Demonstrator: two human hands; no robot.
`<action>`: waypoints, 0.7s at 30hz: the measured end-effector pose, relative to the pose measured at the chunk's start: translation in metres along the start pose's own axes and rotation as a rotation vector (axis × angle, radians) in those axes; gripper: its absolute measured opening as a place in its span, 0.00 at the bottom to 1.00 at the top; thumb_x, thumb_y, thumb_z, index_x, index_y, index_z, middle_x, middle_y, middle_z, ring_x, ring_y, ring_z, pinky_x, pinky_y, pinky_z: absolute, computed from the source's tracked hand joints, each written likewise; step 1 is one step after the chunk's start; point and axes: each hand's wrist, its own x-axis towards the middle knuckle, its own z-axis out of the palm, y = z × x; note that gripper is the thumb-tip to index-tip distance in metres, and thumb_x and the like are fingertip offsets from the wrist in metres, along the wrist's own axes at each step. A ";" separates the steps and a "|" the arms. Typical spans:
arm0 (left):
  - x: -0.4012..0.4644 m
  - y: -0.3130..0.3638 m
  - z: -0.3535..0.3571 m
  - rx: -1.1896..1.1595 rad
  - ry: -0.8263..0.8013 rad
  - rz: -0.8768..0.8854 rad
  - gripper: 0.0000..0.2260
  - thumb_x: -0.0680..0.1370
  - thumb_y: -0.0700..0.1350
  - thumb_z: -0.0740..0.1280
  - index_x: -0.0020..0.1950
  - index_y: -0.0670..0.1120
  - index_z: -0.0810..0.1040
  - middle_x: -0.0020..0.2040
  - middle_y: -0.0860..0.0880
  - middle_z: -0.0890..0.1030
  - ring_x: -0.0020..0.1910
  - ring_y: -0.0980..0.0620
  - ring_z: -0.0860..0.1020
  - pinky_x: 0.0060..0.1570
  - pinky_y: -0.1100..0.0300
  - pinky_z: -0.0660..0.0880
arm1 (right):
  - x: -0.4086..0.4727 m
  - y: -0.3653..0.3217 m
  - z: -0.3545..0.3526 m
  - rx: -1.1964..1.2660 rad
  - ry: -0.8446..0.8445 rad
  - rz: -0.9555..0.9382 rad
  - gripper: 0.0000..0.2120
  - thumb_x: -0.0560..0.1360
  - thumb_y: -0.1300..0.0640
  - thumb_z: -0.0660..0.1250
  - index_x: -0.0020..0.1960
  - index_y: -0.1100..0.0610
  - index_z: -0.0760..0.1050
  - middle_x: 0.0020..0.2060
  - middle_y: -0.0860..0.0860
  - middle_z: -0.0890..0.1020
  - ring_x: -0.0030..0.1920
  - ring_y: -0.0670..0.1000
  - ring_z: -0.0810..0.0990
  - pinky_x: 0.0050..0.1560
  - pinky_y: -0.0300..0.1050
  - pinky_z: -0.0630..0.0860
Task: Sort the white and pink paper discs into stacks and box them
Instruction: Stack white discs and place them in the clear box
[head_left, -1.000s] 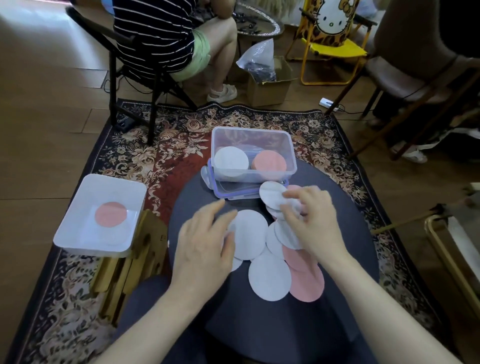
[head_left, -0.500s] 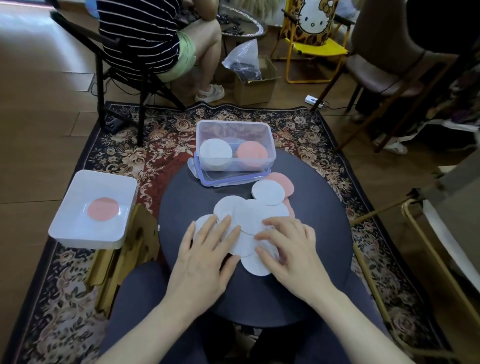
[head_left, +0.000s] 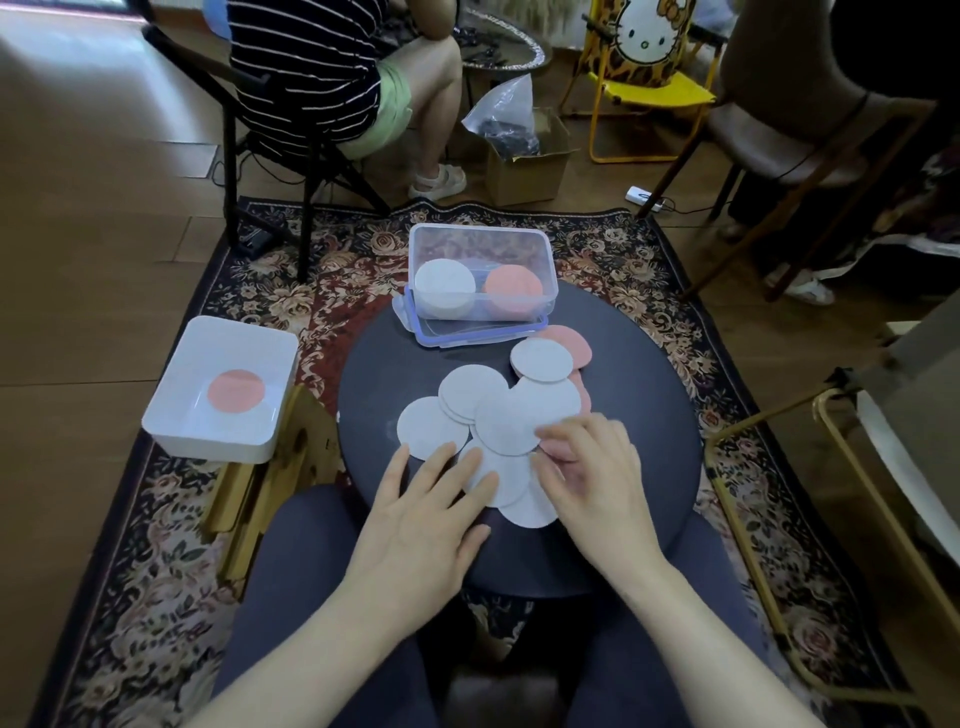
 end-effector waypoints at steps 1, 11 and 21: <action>0.000 0.001 0.000 0.004 -0.001 -0.008 0.20 0.75 0.53 0.56 0.63 0.51 0.78 0.66 0.51 0.77 0.66 0.46 0.74 0.65 0.43 0.60 | 0.009 -0.003 0.002 -0.024 -0.031 0.017 0.16 0.72 0.44 0.64 0.57 0.47 0.76 0.53 0.41 0.75 0.52 0.46 0.69 0.50 0.44 0.63; -0.001 -0.001 -0.003 -0.097 -0.054 -0.061 0.20 0.73 0.54 0.56 0.63 0.54 0.75 0.67 0.54 0.76 0.67 0.49 0.72 0.68 0.46 0.62 | 0.034 -0.005 0.017 -0.352 -0.111 -0.131 0.18 0.69 0.41 0.60 0.41 0.53 0.80 0.42 0.50 0.80 0.46 0.55 0.75 0.48 0.46 0.67; 0.012 -0.002 -0.038 -1.133 0.042 -0.589 0.14 0.78 0.41 0.65 0.60 0.57 0.78 0.60 0.61 0.79 0.60 0.64 0.75 0.62 0.64 0.70 | 0.043 -0.018 -0.021 0.506 0.131 0.485 0.13 0.78 0.58 0.62 0.37 0.65 0.70 0.30 0.53 0.71 0.32 0.49 0.67 0.34 0.43 0.64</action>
